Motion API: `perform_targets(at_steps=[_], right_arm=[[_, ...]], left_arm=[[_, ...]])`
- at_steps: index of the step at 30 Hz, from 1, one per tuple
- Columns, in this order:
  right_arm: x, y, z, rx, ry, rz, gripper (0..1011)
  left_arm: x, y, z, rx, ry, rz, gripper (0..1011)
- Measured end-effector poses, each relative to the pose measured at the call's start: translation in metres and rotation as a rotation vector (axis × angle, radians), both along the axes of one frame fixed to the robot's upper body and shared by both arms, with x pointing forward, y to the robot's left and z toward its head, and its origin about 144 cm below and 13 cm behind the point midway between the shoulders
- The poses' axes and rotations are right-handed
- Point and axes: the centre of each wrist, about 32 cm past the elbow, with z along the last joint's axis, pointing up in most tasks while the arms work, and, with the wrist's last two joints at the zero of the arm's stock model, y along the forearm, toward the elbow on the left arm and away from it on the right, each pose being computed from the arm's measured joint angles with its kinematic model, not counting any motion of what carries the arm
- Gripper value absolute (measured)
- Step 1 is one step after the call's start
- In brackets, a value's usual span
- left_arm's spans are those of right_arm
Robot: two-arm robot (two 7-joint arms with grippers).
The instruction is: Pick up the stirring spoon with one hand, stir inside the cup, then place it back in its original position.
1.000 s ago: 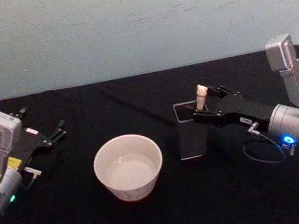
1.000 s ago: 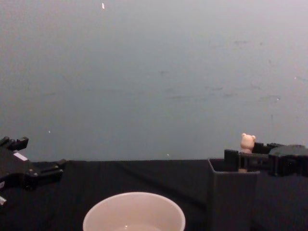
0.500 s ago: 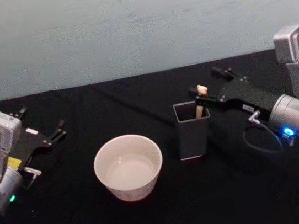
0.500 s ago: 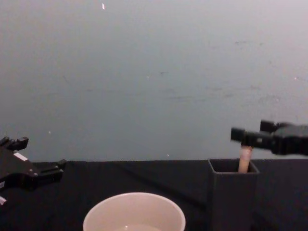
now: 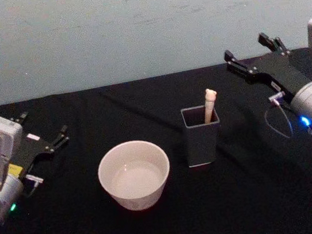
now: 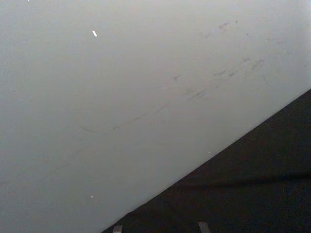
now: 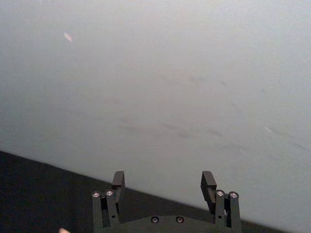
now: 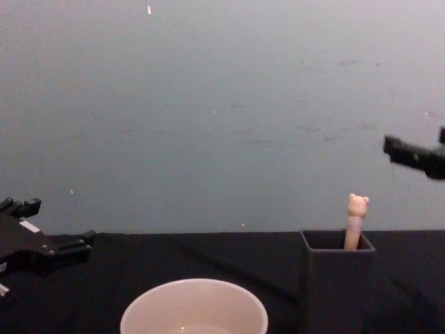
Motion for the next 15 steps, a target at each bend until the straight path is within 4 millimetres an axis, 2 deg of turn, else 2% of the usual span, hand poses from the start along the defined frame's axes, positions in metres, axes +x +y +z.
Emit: perform_targets(at_steps=[2,3,5,6,8,15], right_arm=[[-0.002,0.003,-0.013,-0.048,0.029,-0.074,1003],[-0.002,0.003,-0.013,-0.048,0.029,-0.074,1003],[-0.005,0.006,-0.03,-0.102,0.079,-0.128,1003],[-0.005,0.006,-0.03,-0.102,0.079,-0.128,1003],[-0.009,0.007,-0.043,-0.136,0.124,-0.152,1003],[-0.014,0.009,-0.061,-0.182,0.192,-0.173,1003]], left_arm=[[0.0,0.0,0.0,0.0,0.0,0.0,1001],[0.0,0.0,0.0,0.0,0.0,0.0,1001],[0.0,0.0,0.0,0.0,0.0,0.0,1001],[0.0,0.0,0.0,0.0,0.0,0.0,1001],[0.0,0.0,0.0,0.0,0.0,0.0,1001],[0.0,0.0,0.0,0.0,0.0,0.0,1001]])
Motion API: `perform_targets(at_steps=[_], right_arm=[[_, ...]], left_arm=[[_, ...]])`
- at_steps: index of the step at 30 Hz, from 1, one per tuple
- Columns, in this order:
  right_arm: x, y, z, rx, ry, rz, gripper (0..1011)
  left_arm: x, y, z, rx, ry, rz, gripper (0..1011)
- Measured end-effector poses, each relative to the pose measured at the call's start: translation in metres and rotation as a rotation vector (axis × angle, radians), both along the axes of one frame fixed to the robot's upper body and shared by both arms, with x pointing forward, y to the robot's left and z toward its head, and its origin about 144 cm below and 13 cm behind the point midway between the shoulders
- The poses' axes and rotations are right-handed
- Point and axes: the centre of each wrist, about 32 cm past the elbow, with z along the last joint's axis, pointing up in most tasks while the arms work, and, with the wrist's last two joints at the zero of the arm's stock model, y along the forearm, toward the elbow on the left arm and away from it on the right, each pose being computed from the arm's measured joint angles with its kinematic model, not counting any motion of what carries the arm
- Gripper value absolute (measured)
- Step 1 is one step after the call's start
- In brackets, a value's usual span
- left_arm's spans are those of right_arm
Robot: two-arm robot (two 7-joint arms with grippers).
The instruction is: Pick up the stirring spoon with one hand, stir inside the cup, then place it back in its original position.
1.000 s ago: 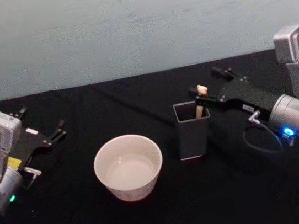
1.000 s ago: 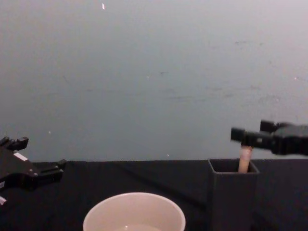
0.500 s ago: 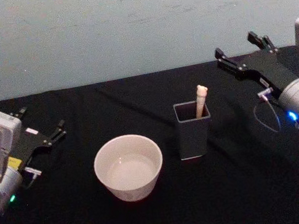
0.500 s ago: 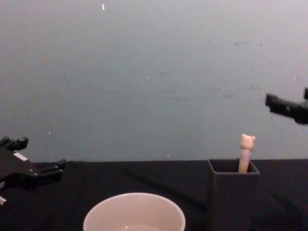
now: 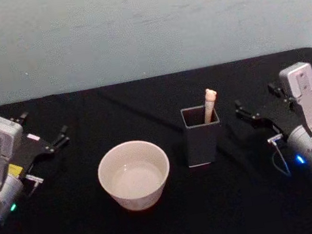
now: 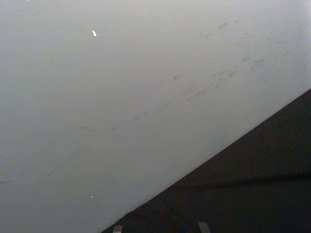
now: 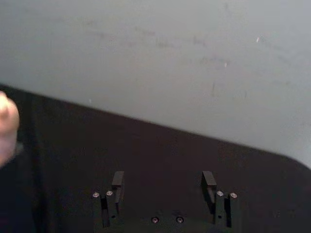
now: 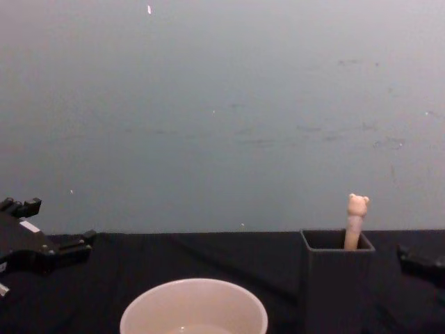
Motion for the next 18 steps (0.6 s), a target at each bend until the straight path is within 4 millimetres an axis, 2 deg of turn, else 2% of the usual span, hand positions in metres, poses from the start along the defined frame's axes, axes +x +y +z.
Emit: perform_targets(at_steps=[18], right_arm=[[0.0002,0.0,0.0006,-0.001,-0.003,0.0,1003]], left_arm=[[0.0,0.0,0.0,0.0,0.0,0.0,1002]])
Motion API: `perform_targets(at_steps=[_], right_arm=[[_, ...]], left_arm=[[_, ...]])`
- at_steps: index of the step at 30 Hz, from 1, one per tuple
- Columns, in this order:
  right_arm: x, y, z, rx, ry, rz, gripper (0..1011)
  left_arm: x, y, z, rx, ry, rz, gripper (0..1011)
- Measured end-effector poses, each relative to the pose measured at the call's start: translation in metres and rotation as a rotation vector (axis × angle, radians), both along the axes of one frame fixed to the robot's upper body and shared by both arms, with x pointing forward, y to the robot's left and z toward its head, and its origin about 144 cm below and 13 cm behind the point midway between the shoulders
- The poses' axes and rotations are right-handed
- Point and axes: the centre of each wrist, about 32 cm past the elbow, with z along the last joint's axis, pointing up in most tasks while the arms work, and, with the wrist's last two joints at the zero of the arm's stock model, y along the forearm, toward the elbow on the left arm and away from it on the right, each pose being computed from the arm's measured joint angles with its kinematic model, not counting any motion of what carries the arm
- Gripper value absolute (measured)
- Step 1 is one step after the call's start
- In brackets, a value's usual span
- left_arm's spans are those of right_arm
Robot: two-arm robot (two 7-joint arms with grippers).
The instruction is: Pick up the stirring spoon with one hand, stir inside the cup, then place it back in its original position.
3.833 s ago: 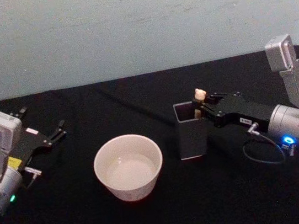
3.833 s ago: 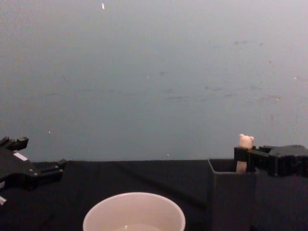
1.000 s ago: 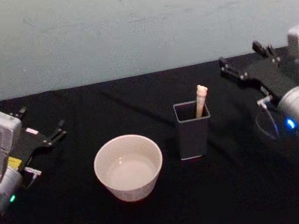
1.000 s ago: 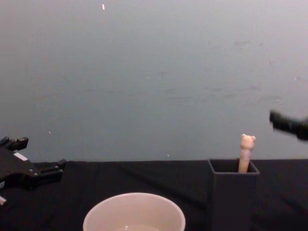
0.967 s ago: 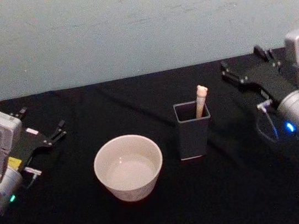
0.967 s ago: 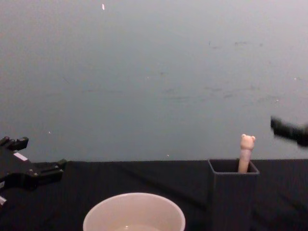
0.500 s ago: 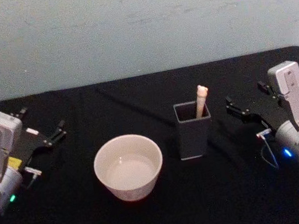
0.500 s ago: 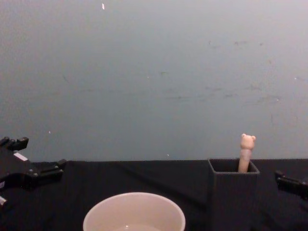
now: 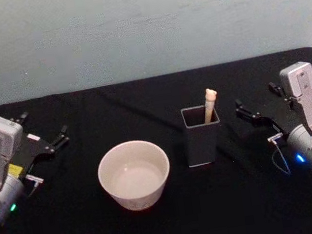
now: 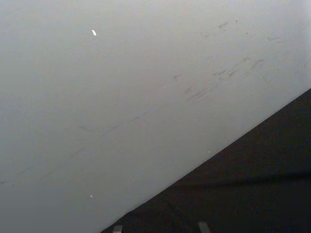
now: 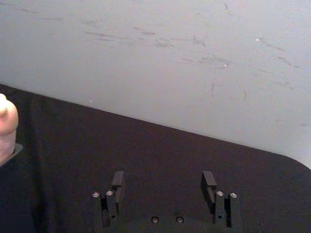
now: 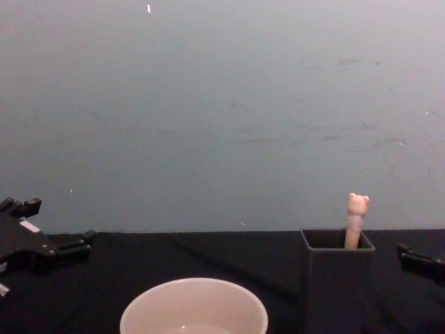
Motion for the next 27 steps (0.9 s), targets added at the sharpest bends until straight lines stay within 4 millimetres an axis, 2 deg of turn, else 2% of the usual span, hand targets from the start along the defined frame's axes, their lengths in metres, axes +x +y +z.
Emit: perform_targets(at_steps=[27], right_arm=[[0.0003,-0.0001,0.001,0.003,-0.005,0.001,1003]], left_arm=[[0.0,0.0,0.0,0.0,0.0,0.0,1001]])
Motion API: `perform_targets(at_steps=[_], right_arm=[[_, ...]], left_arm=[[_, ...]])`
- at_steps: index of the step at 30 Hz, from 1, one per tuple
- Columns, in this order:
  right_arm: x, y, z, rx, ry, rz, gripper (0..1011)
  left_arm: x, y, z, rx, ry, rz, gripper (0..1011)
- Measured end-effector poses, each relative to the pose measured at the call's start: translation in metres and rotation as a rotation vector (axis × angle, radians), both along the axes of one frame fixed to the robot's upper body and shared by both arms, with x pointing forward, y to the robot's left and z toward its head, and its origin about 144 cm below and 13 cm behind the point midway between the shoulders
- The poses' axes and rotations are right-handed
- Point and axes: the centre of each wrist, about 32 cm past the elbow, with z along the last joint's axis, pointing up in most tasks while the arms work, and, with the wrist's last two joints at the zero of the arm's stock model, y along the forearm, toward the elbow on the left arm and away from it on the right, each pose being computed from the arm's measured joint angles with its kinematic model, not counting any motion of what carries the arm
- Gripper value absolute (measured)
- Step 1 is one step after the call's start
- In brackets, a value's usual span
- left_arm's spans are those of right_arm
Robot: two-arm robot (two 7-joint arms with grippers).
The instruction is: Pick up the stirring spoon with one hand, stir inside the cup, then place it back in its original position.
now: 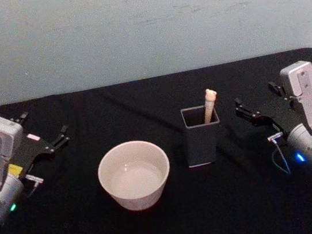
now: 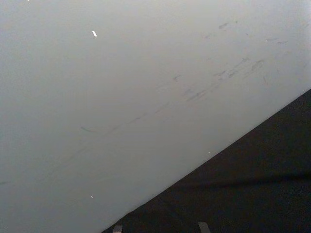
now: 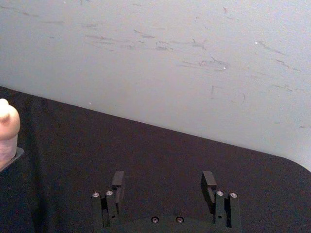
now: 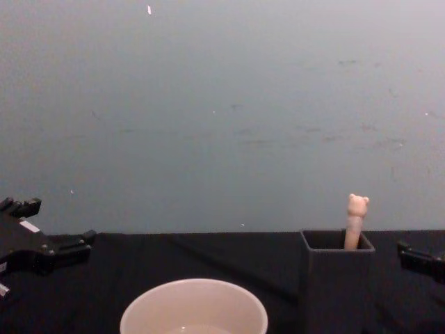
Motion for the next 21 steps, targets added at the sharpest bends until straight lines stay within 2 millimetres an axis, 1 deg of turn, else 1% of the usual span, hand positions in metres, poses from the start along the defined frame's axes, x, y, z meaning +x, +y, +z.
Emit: perform_targets(at_steps=[21], right_arm=[[0.0,0.0,0.0,0.0,0.0,0.0,1003]], left_arm=[[0.0,0.0,0.0,0.0,0.0,0.0,1001]])
